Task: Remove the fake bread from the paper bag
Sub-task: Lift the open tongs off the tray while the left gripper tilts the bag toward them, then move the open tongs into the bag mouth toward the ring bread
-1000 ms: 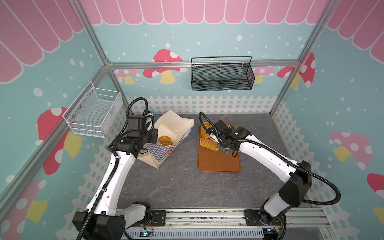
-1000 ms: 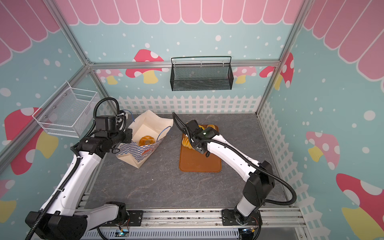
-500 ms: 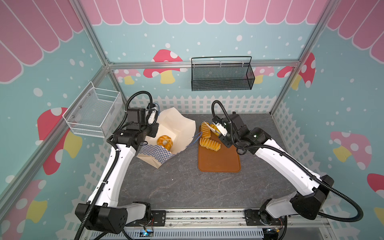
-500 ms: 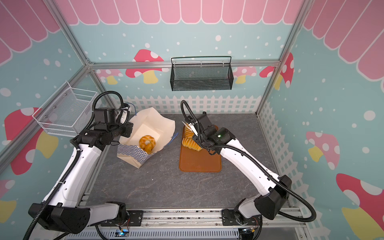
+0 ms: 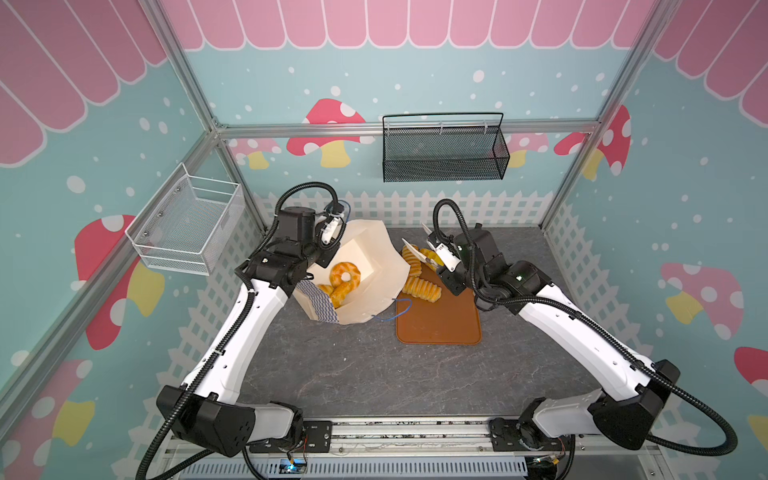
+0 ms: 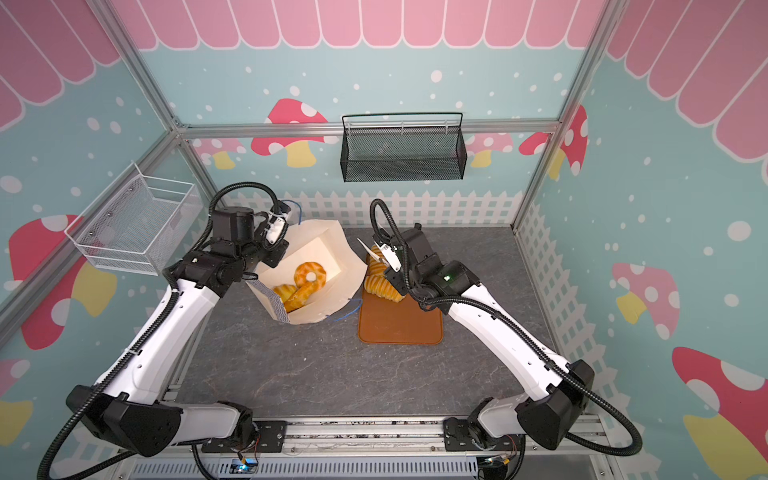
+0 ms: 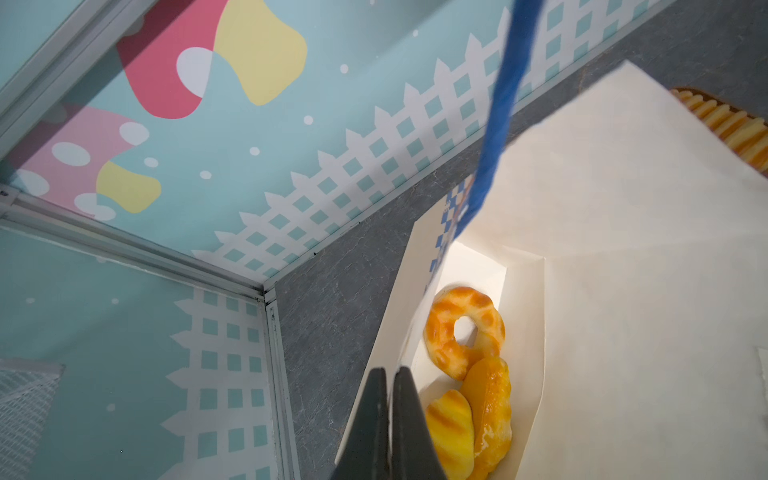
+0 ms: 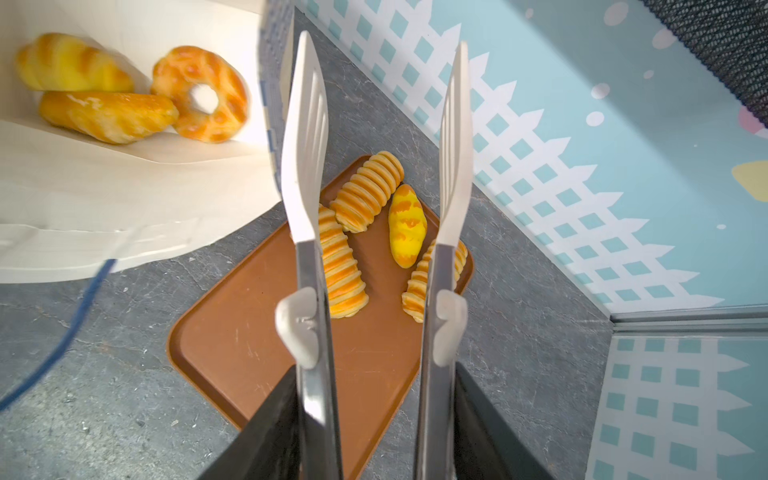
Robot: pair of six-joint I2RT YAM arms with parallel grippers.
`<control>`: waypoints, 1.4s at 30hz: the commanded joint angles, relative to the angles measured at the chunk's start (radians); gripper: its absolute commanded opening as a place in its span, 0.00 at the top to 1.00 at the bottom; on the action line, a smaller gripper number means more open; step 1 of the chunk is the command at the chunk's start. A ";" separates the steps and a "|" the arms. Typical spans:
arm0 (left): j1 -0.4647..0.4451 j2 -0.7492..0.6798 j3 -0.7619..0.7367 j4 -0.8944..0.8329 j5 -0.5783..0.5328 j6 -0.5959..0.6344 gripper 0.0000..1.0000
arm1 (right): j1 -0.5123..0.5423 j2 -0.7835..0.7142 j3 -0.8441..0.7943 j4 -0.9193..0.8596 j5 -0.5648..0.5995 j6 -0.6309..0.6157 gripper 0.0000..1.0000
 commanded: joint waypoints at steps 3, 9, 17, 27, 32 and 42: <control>-0.061 -0.042 -0.112 0.085 -0.064 0.013 1.00 | -0.002 -0.048 -0.035 0.083 -0.065 0.022 0.46; -0.092 -0.077 -0.169 0.077 -0.076 -0.062 1.00 | -0.002 -0.087 -0.039 0.095 -0.106 0.008 0.46; -0.101 -0.100 -0.141 0.077 -0.082 -0.159 1.00 | 0.000 -0.110 -0.010 0.105 -0.237 -0.037 0.47; -0.111 -0.087 -0.100 0.089 -0.054 -0.197 1.00 | 0.090 -0.104 -0.064 0.087 -0.315 -0.150 0.47; -0.128 -0.107 -0.131 0.128 -0.053 -0.204 1.00 | 0.170 -0.072 -0.088 0.074 -0.229 -0.177 0.47; -0.181 -0.179 -0.243 0.250 -0.103 -0.144 1.00 | 0.207 0.101 -0.059 0.024 -0.217 -0.127 0.49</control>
